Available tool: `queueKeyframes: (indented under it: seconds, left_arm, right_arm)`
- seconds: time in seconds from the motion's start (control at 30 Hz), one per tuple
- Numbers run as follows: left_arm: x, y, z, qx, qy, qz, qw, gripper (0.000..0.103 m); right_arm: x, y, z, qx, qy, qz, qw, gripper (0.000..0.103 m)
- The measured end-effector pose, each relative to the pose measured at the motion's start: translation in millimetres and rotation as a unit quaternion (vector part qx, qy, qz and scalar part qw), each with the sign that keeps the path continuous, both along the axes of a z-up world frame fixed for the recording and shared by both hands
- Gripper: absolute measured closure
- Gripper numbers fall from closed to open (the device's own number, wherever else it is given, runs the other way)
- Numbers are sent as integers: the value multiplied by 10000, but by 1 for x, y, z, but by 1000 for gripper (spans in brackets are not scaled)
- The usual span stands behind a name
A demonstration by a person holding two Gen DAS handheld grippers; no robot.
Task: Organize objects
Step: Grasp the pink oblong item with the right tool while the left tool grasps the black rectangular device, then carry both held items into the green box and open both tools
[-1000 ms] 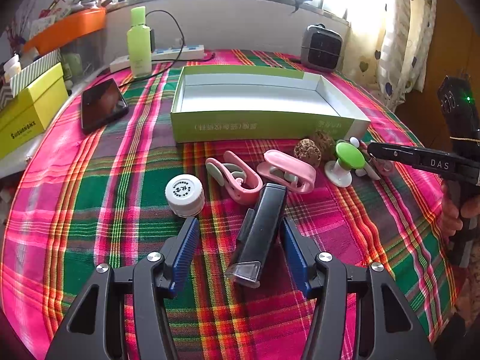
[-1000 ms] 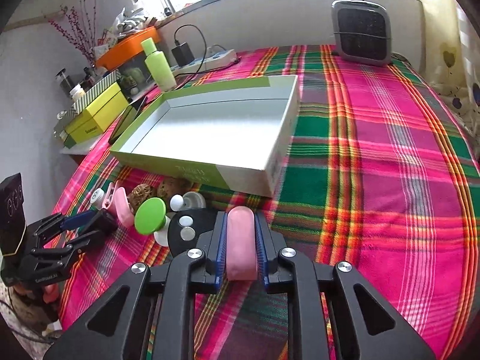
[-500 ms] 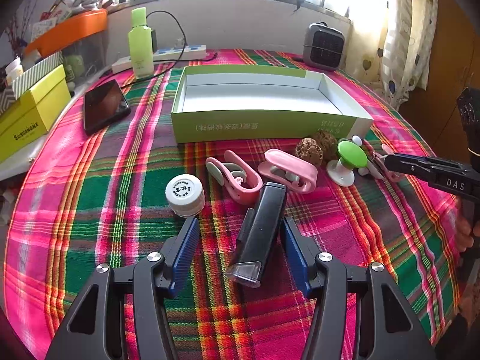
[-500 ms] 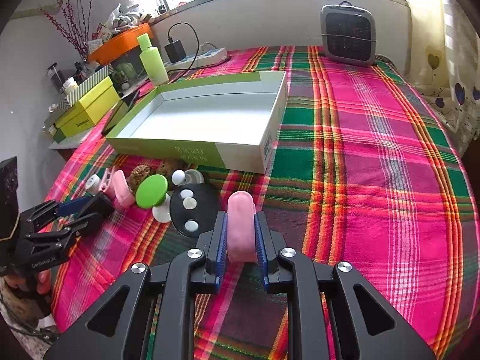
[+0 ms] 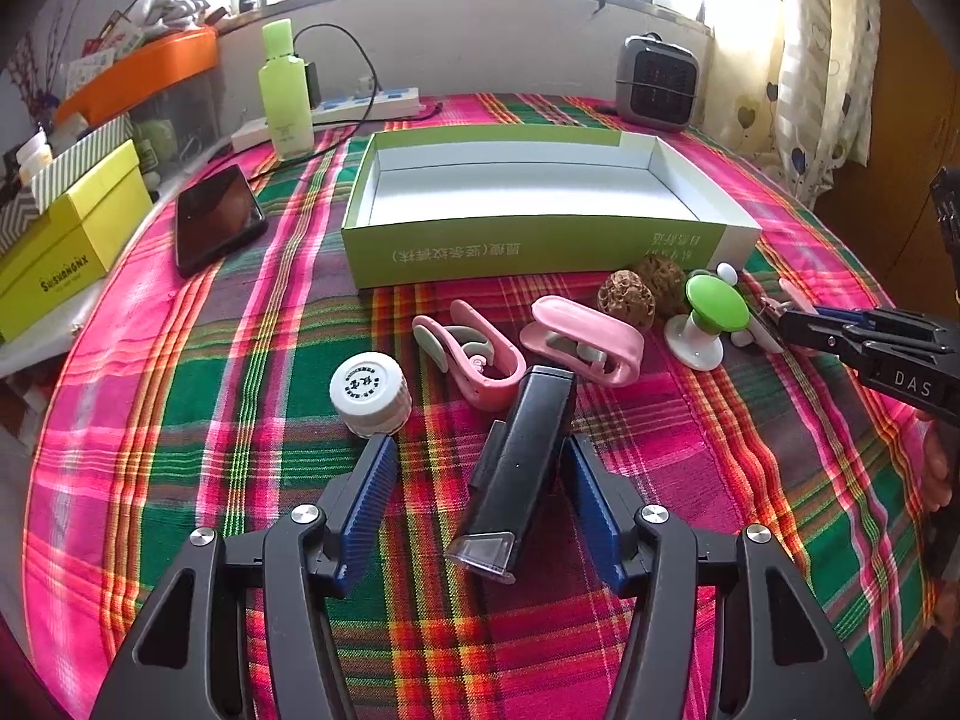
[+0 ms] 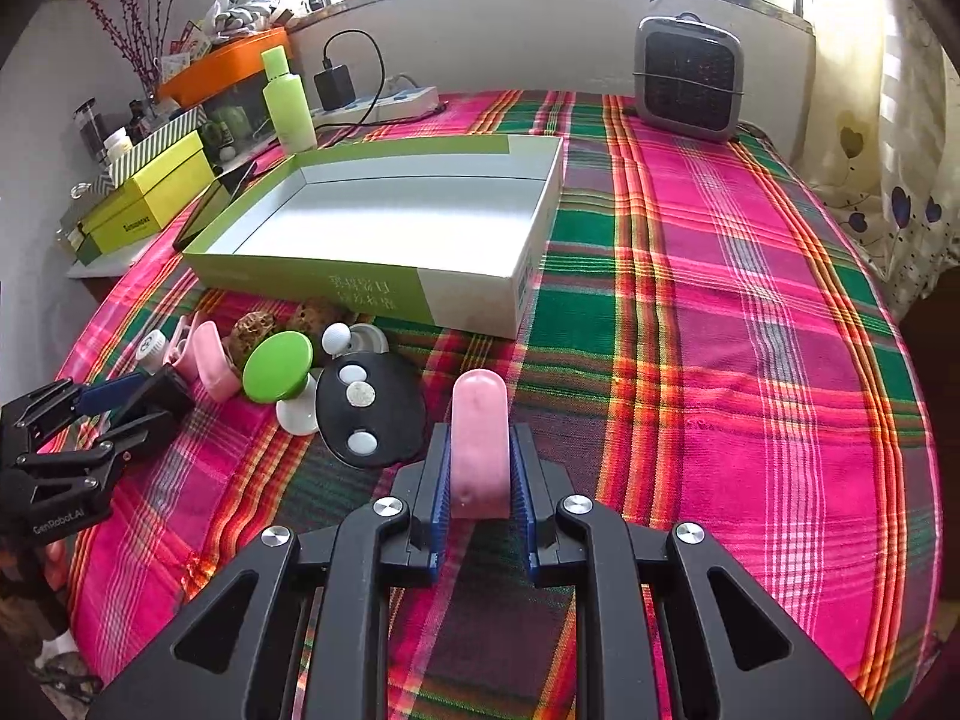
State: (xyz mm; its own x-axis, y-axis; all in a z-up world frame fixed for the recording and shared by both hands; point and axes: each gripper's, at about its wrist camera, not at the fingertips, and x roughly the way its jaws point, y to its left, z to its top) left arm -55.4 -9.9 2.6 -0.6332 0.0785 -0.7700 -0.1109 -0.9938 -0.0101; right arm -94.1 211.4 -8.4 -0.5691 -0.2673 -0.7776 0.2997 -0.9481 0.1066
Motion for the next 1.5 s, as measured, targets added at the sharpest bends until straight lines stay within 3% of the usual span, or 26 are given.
queueKeyframes:
  seconds: [0.23,0.57,0.97,1.5]
  left_arm:
    - [0,0,2,40,-36,97,9999,47]
    - [-1,1,4,25,-63,146,9999,81]
    - [0,-3,7,272,-63,127,9995,81]
    - [-6,2,36,441,107,4,9990,81]
  right_arm:
    - [3,-5,0,229,62,-5,9997,84]
    - [8,-5,2,124,77,-71,9999,84]
    - [15,-7,8,-25,128,-112,9999,85]
    - [17,-6,31,-252,268,-173,9992,85]
